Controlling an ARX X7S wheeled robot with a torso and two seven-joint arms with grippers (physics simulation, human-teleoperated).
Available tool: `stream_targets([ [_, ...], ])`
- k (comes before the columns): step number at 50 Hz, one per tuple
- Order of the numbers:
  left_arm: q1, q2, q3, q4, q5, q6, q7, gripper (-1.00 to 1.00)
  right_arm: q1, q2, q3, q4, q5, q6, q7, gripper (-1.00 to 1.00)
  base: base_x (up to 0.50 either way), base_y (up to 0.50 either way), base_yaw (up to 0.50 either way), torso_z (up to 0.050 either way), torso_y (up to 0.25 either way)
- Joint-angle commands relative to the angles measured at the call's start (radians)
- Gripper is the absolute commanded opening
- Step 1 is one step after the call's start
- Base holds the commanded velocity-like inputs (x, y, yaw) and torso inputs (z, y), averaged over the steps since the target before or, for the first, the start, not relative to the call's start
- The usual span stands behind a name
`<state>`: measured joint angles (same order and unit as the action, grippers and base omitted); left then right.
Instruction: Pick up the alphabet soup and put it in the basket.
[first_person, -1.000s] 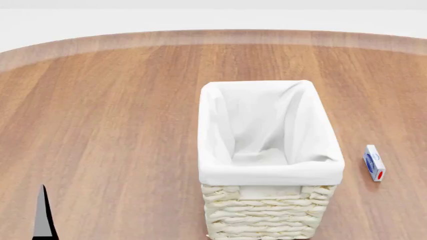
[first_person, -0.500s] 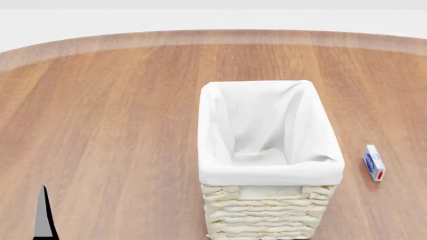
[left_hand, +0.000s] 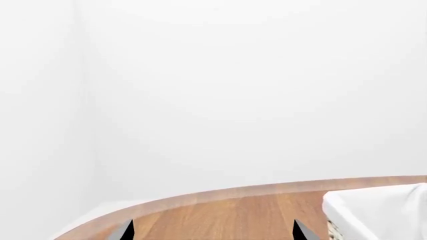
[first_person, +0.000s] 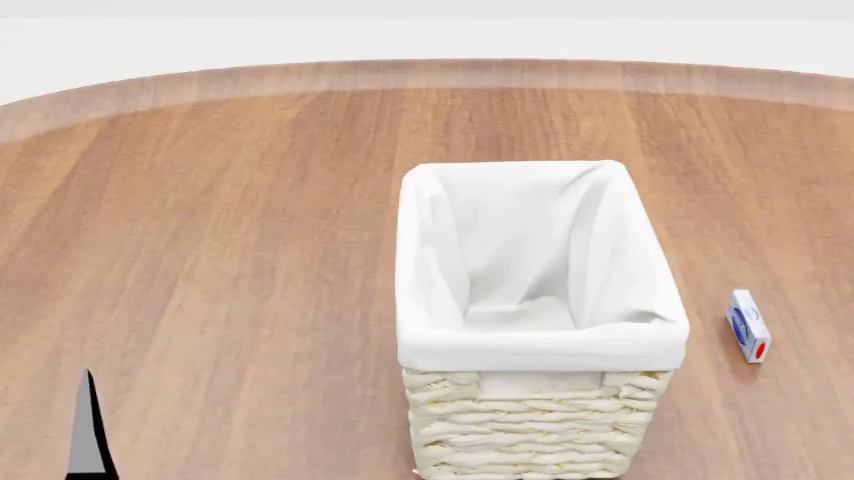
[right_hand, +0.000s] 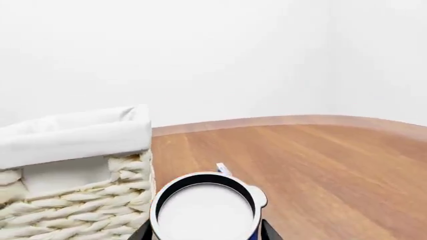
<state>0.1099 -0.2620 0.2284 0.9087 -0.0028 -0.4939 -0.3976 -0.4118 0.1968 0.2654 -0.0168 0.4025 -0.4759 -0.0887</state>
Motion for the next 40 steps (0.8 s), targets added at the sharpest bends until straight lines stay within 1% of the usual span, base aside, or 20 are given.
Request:
stream_targets([
  [1,0.0,-0.004,0.002,0.004,-0.009,-0.002,-0.007,1.0,-0.049,0.047,0.008,-0.279,-0.024,0.1,0.072,-1.0,0.0,0.0,0.0,0.0,0.0],
  [9,-0.001,-0.007,0.008,-0.005,-0.012,0.005,-0.011,1.0,-0.064,0.077,0.023,-0.383,-0.02,0.16,0.109,-1.0,0.0,0.0,0.0,0.0,0.001],
  [21,-0.004,-0.012,0.012,-0.007,-0.018,0.005,-0.018,1.0,-0.038,0.132,0.035,-0.526,-0.019,0.269,0.168,-1.0,0.0,0.0,0.0,0.0,0.0],
  [29,-0.003,-0.017,0.016,-0.012,-0.02,0.011,-0.021,1.0,0.024,0.197,0.053,-0.658,0.001,0.4,0.236,-1.0,0.0,0.0,0.0,0.0,0.001],
  [31,-0.003,-0.017,0.017,-0.012,-0.021,0.011,-0.023,1.0,0.024,0.198,0.053,-0.659,0.001,0.401,0.237,-1.0,0.0,0.0,0.0,0.0,0.0],
  [38,-0.001,-0.021,0.016,-0.017,-0.027,0.019,-0.026,1.0,0.118,0.26,0.046,-0.727,0.039,0.51,0.28,-1.0,0.0,0.0,0.0,0.0,0.0],
  [40,-0.001,-0.022,0.018,-0.018,-0.025,0.019,-0.028,1.0,0.177,0.284,0.023,-0.742,0.046,0.554,0.293,-1.0,0.0,0.0,0.0,0.0,0.0],
])
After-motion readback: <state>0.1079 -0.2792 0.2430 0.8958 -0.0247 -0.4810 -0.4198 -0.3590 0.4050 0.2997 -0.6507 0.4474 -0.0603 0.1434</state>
